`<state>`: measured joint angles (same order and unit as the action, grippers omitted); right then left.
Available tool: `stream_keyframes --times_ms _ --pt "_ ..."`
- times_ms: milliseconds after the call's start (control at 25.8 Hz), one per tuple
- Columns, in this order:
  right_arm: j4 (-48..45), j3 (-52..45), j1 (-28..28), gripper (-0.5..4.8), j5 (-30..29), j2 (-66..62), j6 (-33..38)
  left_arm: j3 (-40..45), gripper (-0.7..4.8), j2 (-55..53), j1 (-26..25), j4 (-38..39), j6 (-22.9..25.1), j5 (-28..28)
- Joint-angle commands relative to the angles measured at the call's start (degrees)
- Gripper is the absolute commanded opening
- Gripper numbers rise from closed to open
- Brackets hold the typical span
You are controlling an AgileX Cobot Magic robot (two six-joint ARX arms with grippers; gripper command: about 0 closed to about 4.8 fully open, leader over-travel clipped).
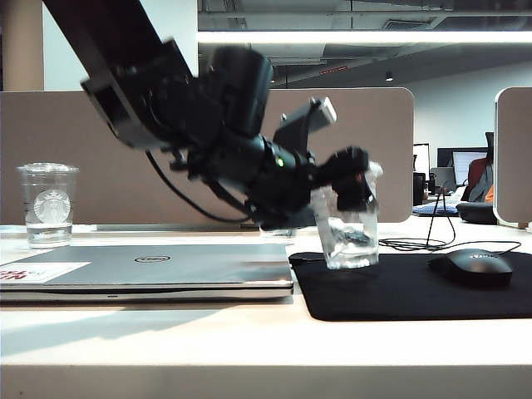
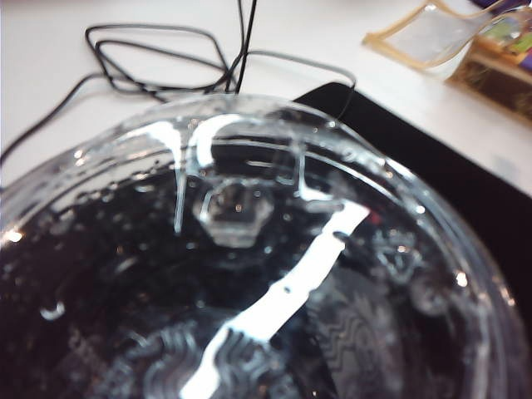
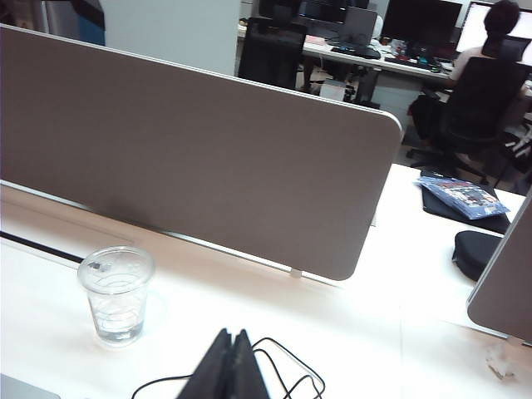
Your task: Pick up the coffee cup on the middle and place it on the right side of the laptop.
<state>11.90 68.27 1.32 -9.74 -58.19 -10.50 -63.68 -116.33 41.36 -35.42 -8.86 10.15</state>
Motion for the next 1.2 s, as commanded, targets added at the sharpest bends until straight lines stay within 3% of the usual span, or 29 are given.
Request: stream_keyframes --times_ms 39,194,542,852,1124,1201 --pt "-0.9 0.2 0.4 -0.05 1.2 0.2 -0.5 -0.1 4.15 -0.7 0.8 -1.7 -0.9 -0.4" --pt "-0.9 0.2 0.4 -0.05 1.3 0.2 -0.5 -0.1 4.79 -0.9 1.3 -0.4 -0.9 -1.8" --pt "-1.0 0.2 0.6 -0.05 1.3 0.2 -0.5 -0.1 4.79 -0.7 1.6 2.3 -1.1 -0.9" --pt "-0.3 0.2 0.6 -0.05 3.5 0.5 -0.5 -0.1 4.79 4.8 1.6 13.7 -0.8 -0.7" --pt "0.1 0.2 0.7 -0.05 3.5 1.6 -0.5 -0.1 4.79 16.2 1.5 37.8 5.7 0.0" --pt "0.2 0.2 0.9 -0.05 3.5 2.0 -0.5 -0.1 4.79 19.4 1.5 44.0 7.6 -4.6"
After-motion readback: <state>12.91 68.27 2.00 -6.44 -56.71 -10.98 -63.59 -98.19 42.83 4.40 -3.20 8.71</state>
